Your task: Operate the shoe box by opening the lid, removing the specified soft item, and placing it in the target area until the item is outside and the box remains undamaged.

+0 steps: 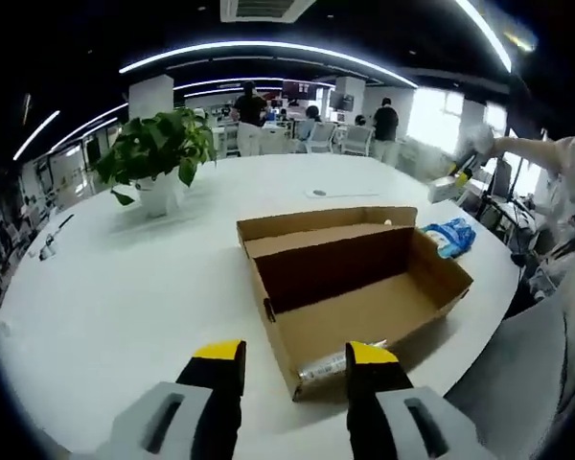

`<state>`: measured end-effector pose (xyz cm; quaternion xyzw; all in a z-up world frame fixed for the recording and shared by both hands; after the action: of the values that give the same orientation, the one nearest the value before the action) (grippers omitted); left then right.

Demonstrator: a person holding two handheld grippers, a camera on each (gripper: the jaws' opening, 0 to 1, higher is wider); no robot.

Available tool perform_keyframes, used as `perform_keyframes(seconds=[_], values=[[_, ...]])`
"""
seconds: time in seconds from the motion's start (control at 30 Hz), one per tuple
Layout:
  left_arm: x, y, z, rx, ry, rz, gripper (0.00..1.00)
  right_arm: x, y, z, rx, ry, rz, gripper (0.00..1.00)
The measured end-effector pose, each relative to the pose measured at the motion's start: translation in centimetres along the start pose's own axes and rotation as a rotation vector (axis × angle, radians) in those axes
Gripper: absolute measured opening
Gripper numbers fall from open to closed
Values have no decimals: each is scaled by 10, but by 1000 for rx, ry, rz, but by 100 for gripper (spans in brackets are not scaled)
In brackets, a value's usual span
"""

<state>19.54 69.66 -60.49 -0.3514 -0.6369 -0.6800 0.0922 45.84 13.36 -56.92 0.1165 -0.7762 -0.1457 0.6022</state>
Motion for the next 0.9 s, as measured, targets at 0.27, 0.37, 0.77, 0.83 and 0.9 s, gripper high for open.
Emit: perform_keyframes(seconds=[0.27, 0.37, 0.77, 0.83, 0.9], values=[[3, 6, -15, -50, -78, -80, 70, -28, -17, 7, 14, 46, 44, 15], [4, 6, -22, -77, -119, -104, 80, -37, -26, 10, 3, 51, 62, 15], [10, 0, -21, -76, -134, -174, 100, -57, -44, 17, -9, 64, 70, 15], [11, 0, -22, -80, -129, -180, 100, -59, -48, 18, 1, 63, 81, 15], [11, -1, -23, -87, -129, -182, 100, -61, -51, 19, 12, 70, 97, 15]])
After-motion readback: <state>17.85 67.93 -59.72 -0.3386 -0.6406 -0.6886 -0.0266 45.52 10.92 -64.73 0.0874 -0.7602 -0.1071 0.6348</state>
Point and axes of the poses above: the point that each gripper's makers call its tool centre point, and the gripper's own axes: x roughly backward along the fingers, z roughly to its left, y roughly out of its top, the point moved 8 cm from there along x, roughly backward along the fingers
